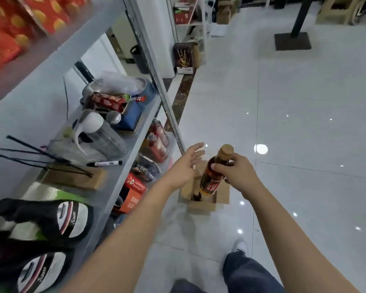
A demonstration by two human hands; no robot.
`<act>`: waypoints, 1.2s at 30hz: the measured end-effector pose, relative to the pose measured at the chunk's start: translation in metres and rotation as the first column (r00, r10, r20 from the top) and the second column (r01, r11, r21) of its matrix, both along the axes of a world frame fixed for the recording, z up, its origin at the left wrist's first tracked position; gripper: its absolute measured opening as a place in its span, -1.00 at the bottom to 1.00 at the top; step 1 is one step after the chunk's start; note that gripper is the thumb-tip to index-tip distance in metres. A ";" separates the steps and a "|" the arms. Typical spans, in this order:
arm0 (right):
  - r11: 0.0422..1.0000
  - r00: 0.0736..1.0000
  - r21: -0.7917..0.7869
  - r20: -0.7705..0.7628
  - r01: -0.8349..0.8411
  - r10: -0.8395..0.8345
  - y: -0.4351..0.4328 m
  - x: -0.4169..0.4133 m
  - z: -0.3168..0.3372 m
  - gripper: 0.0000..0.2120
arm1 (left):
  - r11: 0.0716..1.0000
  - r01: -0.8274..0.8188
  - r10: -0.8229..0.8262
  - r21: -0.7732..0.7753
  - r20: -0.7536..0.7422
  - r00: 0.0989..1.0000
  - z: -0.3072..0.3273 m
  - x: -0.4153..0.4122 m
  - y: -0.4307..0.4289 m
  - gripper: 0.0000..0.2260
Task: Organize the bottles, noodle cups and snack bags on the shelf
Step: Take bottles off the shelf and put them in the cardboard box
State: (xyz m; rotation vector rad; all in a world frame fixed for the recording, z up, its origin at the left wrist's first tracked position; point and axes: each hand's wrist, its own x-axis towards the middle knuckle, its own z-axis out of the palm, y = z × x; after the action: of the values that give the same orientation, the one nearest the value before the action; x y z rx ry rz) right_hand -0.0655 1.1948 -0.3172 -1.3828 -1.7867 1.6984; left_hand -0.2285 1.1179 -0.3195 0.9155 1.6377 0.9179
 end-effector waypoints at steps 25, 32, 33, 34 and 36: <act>0.950 0.968 -0.203 0.135 0.235 -0.211 0.087 -0.092 -0.520 -0.67 | 0.672 -0.332 -0.026 -0.662 -0.469 0.883 -0.510 -0.077 0.087 -0.61; 0.987 0.984 -0.143 0.172 0.068 -0.043 0.084 -0.119 -0.639 -0.58 | 0.689 -0.323 -0.047 -0.648 -0.485 0.873 -0.612 -0.090 0.089 -0.62; 0.990 0.981 -0.132 0.190 0.058 -0.032 0.083 -0.120 -0.655 -0.57 | 0.691 -0.319 -0.050 -0.648 -0.484 0.874 -0.626 -0.091 0.090 -0.60; 0.990 0.979 -0.124 0.202 0.060 -0.034 0.081 -0.120 -0.669 -0.56 | 0.693 -0.313 -0.054 -0.649 -0.480 0.876 -0.639 -0.092 0.091 -0.58; 0.992 0.975 -0.106 0.216 0.070 -0.046 0.076 -0.121 -0.696 -0.57 | 0.699 -0.297 -0.067 -0.651 -0.473 0.879 -0.661 -0.093 0.093 -0.56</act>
State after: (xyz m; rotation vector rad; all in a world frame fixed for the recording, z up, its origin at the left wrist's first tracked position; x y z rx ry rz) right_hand -0.1864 1.2710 -1.0132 -1.7069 -1.7619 1.6995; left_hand -0.3217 1.2111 -0.9803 0.4831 2.2522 0.0536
